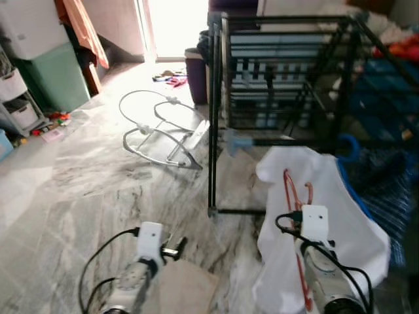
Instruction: Hang hanger
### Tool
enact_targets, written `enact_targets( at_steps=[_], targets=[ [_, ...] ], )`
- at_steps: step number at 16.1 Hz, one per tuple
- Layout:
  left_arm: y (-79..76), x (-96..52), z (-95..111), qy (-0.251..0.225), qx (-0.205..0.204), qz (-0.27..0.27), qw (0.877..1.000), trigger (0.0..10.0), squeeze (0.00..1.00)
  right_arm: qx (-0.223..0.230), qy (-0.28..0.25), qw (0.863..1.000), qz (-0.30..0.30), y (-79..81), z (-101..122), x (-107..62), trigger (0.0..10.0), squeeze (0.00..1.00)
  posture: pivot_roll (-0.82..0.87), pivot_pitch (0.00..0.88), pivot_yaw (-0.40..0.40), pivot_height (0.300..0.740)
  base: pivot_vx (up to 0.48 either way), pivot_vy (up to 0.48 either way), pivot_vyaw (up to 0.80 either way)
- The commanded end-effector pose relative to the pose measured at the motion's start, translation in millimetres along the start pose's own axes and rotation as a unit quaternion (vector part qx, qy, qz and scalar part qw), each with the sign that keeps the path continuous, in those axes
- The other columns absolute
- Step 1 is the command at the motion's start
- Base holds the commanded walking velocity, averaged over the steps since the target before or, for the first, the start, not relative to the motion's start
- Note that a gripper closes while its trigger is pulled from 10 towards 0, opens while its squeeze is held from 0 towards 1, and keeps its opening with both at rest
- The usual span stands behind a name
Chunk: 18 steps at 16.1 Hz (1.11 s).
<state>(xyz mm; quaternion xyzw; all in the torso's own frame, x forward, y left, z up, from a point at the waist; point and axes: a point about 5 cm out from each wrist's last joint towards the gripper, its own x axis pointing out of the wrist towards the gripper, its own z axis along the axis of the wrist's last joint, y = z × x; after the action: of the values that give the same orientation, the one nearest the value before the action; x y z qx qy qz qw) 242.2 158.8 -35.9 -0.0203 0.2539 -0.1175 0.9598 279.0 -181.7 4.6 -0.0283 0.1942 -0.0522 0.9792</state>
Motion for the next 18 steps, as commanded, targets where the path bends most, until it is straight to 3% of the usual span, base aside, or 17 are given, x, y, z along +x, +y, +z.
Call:
enact_targets(
  at_steps=[1,6,11,18],
  targets=[
    [0.1,0.7,1,-0.003,-0.001,0.001,1.0,10.0,0.0,-0.005,-0.009,1.0,0.007,2.2,3,0.2,10.0,0.0,-0.17,0.0,0.029,0.74,0.0,0.0,0.0],
    [-1.2,2.3,9,-0.031,-0.01,0.006,0.999,10.0,0.0,-0.07,-0.066,0.995,0.029,6.4,17,-2.6,10.0,0.0,-0.18,0.0,0.026,0.74,0.0,0.0,0.0],
    [-0.6,1.7,17,-0.059,-0.003,-0.002,0.998,10.0,0.0,-0.098,-0.15,0.983,0.031,13.3,45,-6.4,10.0,0.0,-0.19,0.0,0.035,0.74,0.0,0.0,0.0],
    [1.9,-0.3,12,-0.047,0.013,0.004,0.999,10.0,0.0,-0.025,-0.181,0.983,0.011,12.1,95,9.3,10.0,0.0,-0.18,0.0,0.029,0.74,0.0,0.0,0.0]
  ],
)
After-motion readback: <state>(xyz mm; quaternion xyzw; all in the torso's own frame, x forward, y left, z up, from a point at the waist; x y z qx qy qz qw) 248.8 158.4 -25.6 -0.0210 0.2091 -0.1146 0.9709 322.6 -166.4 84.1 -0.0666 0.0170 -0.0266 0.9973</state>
